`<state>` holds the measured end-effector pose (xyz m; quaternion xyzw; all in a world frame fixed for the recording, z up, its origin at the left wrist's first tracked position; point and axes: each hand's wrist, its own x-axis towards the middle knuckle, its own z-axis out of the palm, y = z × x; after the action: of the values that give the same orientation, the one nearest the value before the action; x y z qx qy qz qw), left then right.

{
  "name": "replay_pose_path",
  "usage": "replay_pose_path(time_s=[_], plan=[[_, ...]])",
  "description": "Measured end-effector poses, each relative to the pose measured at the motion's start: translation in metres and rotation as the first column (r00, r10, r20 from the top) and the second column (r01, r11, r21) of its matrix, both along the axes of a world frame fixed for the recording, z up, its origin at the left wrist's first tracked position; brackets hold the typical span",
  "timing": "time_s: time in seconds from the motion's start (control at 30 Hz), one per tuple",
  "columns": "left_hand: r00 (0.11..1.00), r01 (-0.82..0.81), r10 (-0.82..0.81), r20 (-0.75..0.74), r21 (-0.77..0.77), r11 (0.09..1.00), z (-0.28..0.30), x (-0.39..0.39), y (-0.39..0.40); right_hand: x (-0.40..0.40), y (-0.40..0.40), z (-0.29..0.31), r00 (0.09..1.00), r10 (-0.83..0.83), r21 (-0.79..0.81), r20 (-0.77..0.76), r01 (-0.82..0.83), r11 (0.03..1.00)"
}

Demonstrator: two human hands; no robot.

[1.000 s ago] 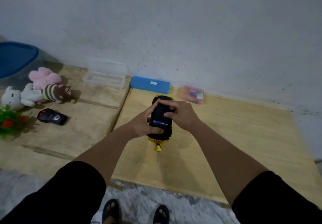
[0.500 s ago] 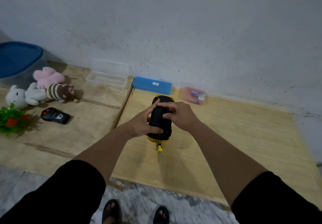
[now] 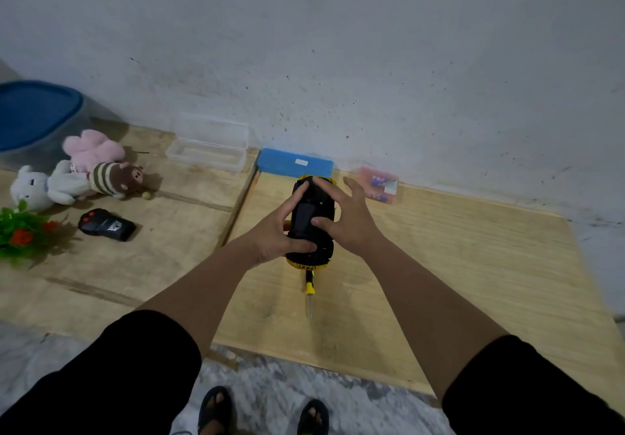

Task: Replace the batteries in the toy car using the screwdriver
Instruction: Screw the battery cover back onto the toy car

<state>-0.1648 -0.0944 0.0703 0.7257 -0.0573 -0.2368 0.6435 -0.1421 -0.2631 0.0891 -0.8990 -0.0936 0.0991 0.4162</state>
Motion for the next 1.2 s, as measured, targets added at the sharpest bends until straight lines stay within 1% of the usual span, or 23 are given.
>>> replay_pose_path(time_s=[0.07, 0.13, 0.2, 0.27, 0.37, 0.43, 0.53, 0.63, 0.8, 0.87, 0.93, 1.03, 1.1, 1.2], plan=[[1.0, 0.001, -0.001, -0.007, -0.003, 1.0, 0.003, 0.0, 0.001, 0.002, -0.002, -0.003, 0.999, 0.029, 0.087, -0.023, -0.027, 0.996], [1.0, 0.006, -0.006, -0.003, 0.012, 1.0, 0.004, 0.0, 0.001, 0.004, -0.004, -0.005, 0.996, 0.034, 0.165, -0.082, -0.02, 0.986], [1.0, -0.004, 0.005, -0.023, 0.02, 1.0, 0.005, -0.001, 0.0, 0.006, -0.006, -0.006, 0.992, 0.033, 0.176, -0.123, -0.011, 0.984], [0.997, -0.049, 0.051, -0.053, 0.037, 0.998, 0.006, 0.0, -0.001, 0.009, -0.006, -0.007, 0.99, 0.065, 0.164, -0.122, -0.044, 0.985], [0.996, -0.083, 0.085, -0.017, 0.098, 0.992, 0.008, 0.002, -0.001, 0.012, -0.001, -0.004, 0.989, 0.09, 0.176, -0.119, -0.068, 0.982], [0.996, -0.094, 0.094, 0.003, 0.098, 0.991, 0.009, 0.005, 0.003, 0.013, 0.004, -0.002, 0.989, 0.089, 0.193, -0.115, -0.065, 0.979], [0.994, -0.11, 0.11, 0.0, 0.081, 0.991, 0.013, 0.009, 0.014, 0.013, 0.014, 0.003, 0.994, 0.035, 0.237, -0.106, -0.009, 0.971], [0.997, -0.073, 0.072, 0.016, 0.078, 0.994, 0.016, 0.013, 0.023, 0.012, 0.028, 0.008, 0.996, -0.032, 0.259, -0.082, 0.052, 0.964], [0.997, -0.039, 0.034, 0.066, 0.08, 0.996, 0.021, 0.019, 0.037, 0.013, 0.05, 0.015, 0.991, -0.11, 0.248, -0.072, 0.125, 0.961], [0.995, -0.034, 0.024, 0.094, 0.1, 0.994, 0.023, 0.023, 0.045, 0.013, 0.059, 0.017, 0.991, -0.108, 0.244, -0.077, 0.124, 0.962], [0.991, -0.04, 0.02, 0.13, 0.153, 0.987, 0.026, 0.024, 0.053, 0.013, 0.067, 0.018, 0.992, -0.097, 0.248, -0.08, 0.114, 0.962], [0.98, -0.019, -0.022, 0.196, 0.206, 0.978, 0.029, 0.028, 0.069, 0.015, 0.083, 0.021, 0.992, -0.104, 0.252, -0.075, 0.12, 0.96], [0.979, 0.008, -0.048, 0.196, 0.2, 0.98, 0.03, 0.031, 0.078, 0.015, 0.098, 0.024, 0.981, -0.185, 0.256, -0.054, 0.192, 0.947], [0.983, 0.04, -0.069, 0.168, 0.17, 0.985, 0.033, 0.032, 0.089, 0.017, 0.117, 0.023, 0.95, -0.31, 0.227, 0.026, 0.296, 0.928]])
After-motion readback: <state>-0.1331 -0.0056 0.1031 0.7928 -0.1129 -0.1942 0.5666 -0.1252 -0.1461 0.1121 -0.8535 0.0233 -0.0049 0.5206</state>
